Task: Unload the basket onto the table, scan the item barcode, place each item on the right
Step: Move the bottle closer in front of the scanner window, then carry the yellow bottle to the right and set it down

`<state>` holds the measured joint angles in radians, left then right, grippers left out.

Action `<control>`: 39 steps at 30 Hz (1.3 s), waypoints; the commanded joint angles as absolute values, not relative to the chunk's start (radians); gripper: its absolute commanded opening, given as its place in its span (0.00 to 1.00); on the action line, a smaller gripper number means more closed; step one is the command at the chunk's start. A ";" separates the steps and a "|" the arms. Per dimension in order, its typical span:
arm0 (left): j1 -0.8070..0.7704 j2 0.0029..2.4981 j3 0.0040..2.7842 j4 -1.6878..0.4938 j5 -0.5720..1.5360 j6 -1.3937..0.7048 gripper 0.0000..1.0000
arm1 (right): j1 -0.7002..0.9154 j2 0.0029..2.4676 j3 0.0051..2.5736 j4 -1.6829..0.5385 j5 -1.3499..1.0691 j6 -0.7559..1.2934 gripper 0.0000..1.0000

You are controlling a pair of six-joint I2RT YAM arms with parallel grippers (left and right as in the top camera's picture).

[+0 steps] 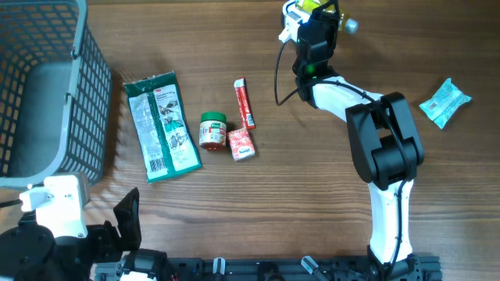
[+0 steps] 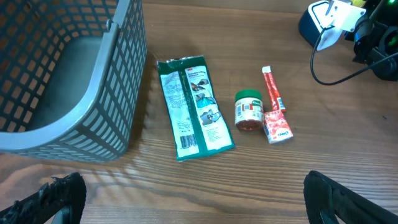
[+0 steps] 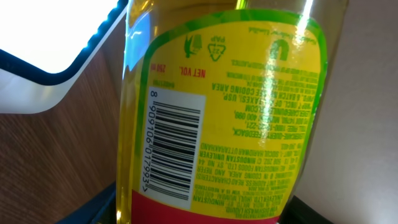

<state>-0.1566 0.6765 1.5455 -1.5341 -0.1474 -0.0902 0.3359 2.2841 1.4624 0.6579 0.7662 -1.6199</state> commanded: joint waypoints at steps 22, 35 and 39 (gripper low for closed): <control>-0.153 0.676 1.547 -1.532 -0.142 -0.078 1.00 | 0.650 2.180 1.494 0.268 0.925 -0.505 0.04; -0.153 0.676 1.547 -1.532 -0.142 -0.078 1.00 | 0.458 1.820 1.495 -0.338 0.315 0.009 0.04; -0.153 0.676 1.547 -1.532 -0.142 -0.078 1.00 | 0.313 1.738 1.495 -0.501 0.149 0.032 0.04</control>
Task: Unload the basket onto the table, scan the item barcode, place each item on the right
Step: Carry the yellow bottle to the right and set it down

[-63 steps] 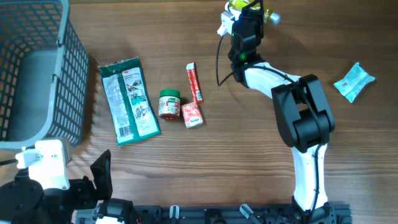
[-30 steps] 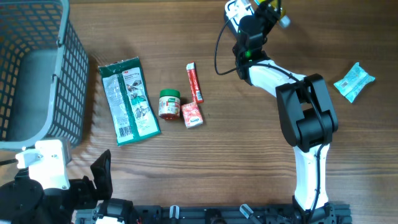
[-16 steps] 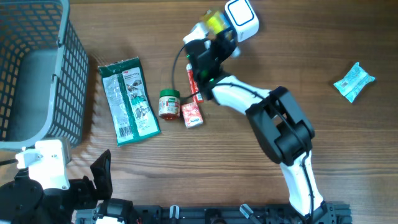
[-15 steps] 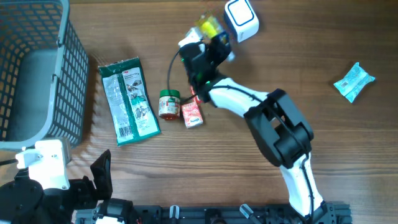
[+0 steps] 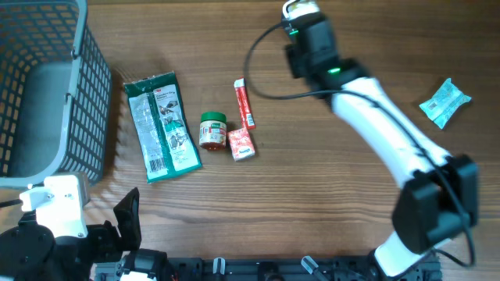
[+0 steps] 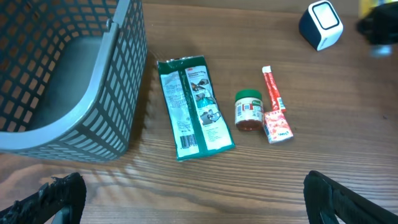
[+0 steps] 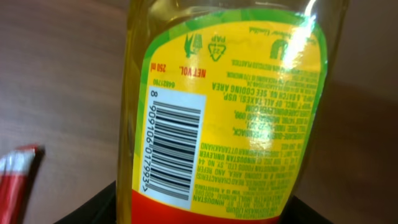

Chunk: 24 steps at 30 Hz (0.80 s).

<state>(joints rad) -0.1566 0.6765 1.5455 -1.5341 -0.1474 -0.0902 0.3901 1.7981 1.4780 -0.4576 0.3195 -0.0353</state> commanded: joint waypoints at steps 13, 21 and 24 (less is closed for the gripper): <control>-0.153 0.676 1.547 -1.532 -0.142 -0.078 1.00 | -0.280 1.713 1.468 -0.798 -0.070 0.134 0.04; -0.153 0.676 1.547 -1.532 -0.142 -0.078 1.00 | -0.482 1.781 1.391 -0.757 -0.011 0.160 0.04; -0.153 0.676 1.547 -1.532 -0.142 -0.078 1.00 | -0.538 1.813 1.391 -0.760 0.010 0.160 0.04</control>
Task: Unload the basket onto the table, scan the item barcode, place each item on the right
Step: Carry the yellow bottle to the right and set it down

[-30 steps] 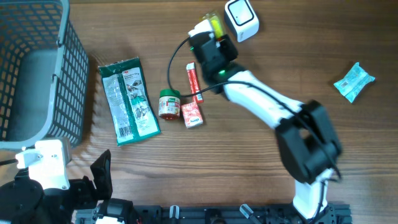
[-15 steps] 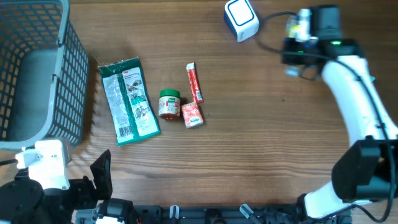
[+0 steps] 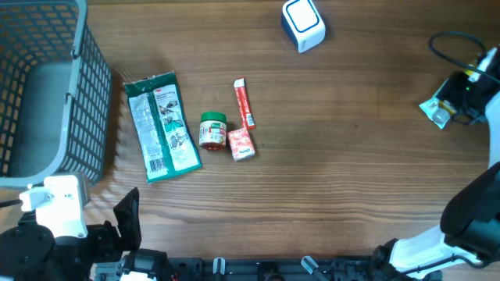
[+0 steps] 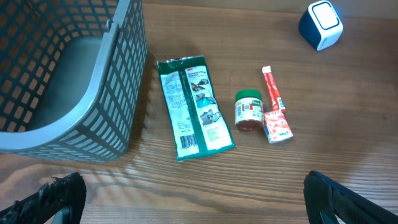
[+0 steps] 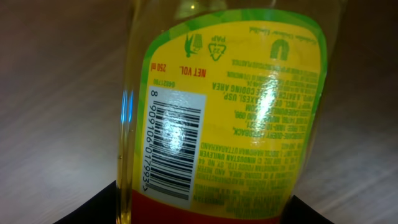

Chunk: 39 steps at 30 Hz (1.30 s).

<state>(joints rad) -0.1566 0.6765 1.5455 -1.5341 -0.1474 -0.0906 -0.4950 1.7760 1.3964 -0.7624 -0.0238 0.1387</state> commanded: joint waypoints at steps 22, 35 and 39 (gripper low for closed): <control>-0.153 0.676 1.547 -1.532 -0.142 -0.078 1.00 | -0.669 1.924 1.321 -0.722 0.077 0.157 0.36; -0.153 0.676 1.547 -1.532 -0.142 -0.078 1.00 | -0.669 1.924 1.322 -0.715 0.070 0.157 0.84; -0.153 0.676 1.547 -1.532 -0.142 -0.078 1.00 | -0.669 1.924 1.322 -0.715 0.066 0.157 0.87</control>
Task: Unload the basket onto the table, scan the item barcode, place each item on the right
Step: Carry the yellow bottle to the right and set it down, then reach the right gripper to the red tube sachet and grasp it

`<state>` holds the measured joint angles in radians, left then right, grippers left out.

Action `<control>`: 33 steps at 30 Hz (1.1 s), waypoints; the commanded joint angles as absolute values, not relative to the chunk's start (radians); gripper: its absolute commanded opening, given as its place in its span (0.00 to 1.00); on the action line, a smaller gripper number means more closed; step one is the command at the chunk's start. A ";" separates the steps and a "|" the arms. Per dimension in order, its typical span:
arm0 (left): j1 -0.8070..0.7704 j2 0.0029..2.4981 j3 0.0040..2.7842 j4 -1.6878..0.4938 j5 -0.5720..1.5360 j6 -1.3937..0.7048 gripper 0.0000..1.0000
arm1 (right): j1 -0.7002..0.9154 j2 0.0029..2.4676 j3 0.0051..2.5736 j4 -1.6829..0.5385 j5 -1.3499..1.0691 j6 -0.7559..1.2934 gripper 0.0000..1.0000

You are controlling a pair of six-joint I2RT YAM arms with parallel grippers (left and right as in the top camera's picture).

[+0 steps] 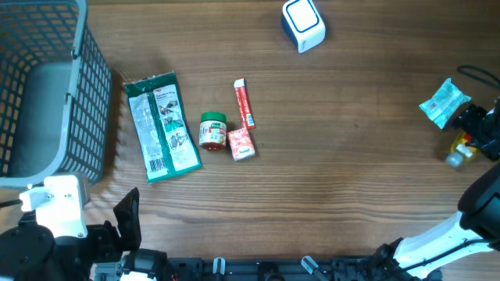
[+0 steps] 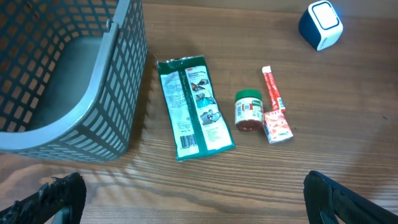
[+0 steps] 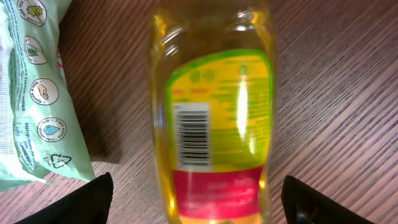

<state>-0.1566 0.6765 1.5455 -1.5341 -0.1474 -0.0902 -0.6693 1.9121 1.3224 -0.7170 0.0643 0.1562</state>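
Observation:
A yellow liquid bottle with a green, yellow and red label lies on the wood table, its barcode facing up. My right gripper is open, its fingers standing wide on either side of the bottle without touching it. In the overhead view the bottle lies at the far right edge under my right gripper. The blue and white scanner stands at the top centre. My left gripper is open over bare table near the front left.
A mint-green packet lies just beyond the bottle, also the packet left of it. A grey basket stands at left. A green pouch, a small jar, a red stick sachet and a red packet lie mid-table.
My right gripper was shut on the bottle beside the mint packet. Now it is open and drawn back, and the bottle lies on the table. The left arm has not moved.
My right gripper held the bottle right at the scanner with the barcode showing. It was then still near the scanner, then at the far right by the mint packet. Now the bottle lies released there.

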 commanded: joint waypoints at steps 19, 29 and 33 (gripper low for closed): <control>-0.153 0.676 1.547 -1.532 -0.142 -0.078 1.00 | -0.219 1.449 1.459 -0.796 -0.233 0.071 0.82; -0.153 0.676 1.547 -1.532 -0.142 -0.078 1.00 | 0.360 1.672 1.459 -0.593 -0.155 0.027 0.71; -0.153 0.676 1.547 -1.532 -0.142 -0.078 1.00 | 0.451 1.868 1.533 -0.568 -0.155 0.038 0.69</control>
<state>-0.1566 0.6765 1.5455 -1.5341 -0.1474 -0.0902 0.4004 1.7267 1.4666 -0.5667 -0.1741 0.0395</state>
